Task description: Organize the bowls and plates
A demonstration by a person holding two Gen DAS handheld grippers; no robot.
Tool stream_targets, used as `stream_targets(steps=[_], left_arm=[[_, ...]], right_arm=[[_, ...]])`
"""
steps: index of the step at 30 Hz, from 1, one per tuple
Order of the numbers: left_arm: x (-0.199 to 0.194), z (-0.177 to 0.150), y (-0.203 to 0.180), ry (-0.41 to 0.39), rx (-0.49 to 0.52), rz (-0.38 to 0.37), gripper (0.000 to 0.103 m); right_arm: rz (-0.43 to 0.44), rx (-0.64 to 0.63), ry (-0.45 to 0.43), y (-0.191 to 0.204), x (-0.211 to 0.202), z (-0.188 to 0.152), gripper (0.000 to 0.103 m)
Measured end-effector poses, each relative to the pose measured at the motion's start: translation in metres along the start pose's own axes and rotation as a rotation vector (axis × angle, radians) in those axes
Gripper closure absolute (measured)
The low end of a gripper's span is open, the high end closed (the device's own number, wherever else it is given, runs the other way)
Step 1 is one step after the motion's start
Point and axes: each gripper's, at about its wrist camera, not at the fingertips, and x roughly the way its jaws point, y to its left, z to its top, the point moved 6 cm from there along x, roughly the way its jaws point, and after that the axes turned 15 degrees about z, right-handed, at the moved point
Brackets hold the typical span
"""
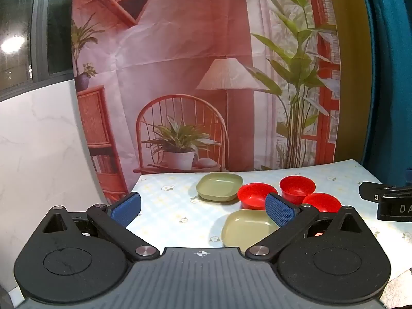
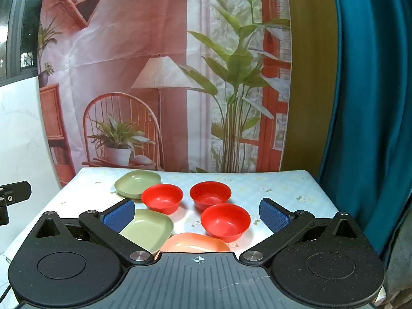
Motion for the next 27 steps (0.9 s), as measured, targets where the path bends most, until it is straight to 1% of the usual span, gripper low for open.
stream_targets(steps=[8, 11, 13, 27], left_arm=[[-0.0059, 0.0036, -0.0027, 0.0, 0.0, -0.001, 0.0], [-0.0057, 0.0035, -0.0054, 0.004, 0.002, -0.001, 0.0], [0.0002, 0.0001, 0.001, 0.007, -0.009, -0.003, 0.0], [0.0012, -0.0006, 0.0016, 0.008, -0.009, -0.004, 0.0]], right_arm=[[-0.003, -0.003, -0.004, 0.0002, -0.0008, -0.0003, 0.0], [-0.001, -0.001, -0.003, -0.0007, -0.0004, -0.0014, 0.0], [-0.001, -0.001, -0.003, -0.0006, -0.0003, -0.0014, 0.0], [-0.001, -0.004, -0.004, 0.0007, -0.0007, -0.0019, 0.0]])
